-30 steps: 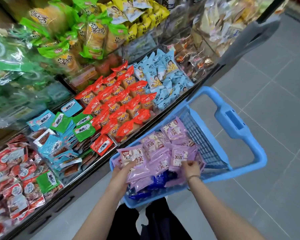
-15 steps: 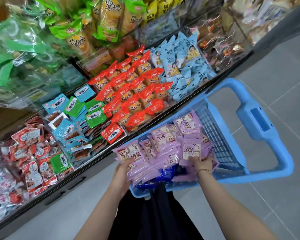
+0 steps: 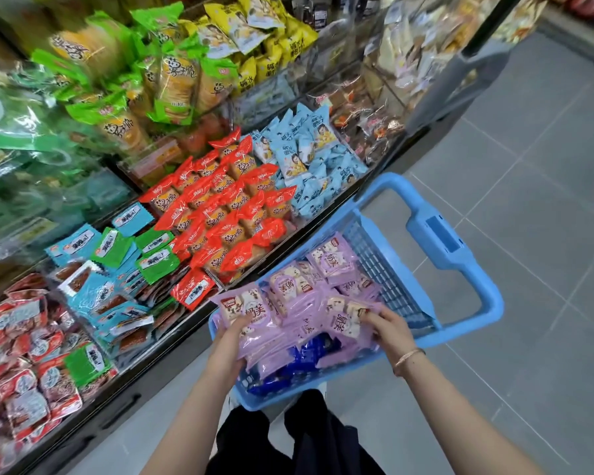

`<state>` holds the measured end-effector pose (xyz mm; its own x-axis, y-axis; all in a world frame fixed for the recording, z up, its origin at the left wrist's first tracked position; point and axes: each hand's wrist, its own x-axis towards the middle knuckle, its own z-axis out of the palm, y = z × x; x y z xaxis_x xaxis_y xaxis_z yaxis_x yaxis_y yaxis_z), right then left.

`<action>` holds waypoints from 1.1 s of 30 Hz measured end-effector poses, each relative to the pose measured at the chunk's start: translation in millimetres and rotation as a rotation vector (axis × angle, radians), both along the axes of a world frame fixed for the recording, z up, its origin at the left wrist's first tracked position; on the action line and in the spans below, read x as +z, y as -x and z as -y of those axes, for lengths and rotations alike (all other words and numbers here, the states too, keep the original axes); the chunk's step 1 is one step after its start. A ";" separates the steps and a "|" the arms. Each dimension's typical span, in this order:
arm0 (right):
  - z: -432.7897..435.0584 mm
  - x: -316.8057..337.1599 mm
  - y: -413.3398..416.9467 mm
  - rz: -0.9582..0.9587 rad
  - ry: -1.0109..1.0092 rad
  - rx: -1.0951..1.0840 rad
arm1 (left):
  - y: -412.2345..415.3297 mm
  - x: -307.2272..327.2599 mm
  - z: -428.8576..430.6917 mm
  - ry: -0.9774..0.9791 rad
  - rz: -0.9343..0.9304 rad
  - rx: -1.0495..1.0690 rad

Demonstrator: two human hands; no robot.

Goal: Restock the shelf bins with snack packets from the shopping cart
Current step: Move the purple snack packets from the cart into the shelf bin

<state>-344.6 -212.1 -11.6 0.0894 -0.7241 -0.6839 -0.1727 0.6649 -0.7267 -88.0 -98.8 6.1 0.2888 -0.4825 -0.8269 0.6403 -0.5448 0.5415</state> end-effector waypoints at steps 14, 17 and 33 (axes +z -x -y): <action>26.1 67.9 -74.7 -0.135 0.540 0.770 | 19.7 20.9 3.3 0.040 -0.189 -0.398; 24.6 68.4 -81.0 -0.189 0.620 0.853 | 23.3 23.6 4.3 0.056 -0.206 -0.383; 42.7 -9.0 -97.9 -0.170 0.050 0.282 | -10.6 16.9 -21.9 -0.047 -0.037 -0.191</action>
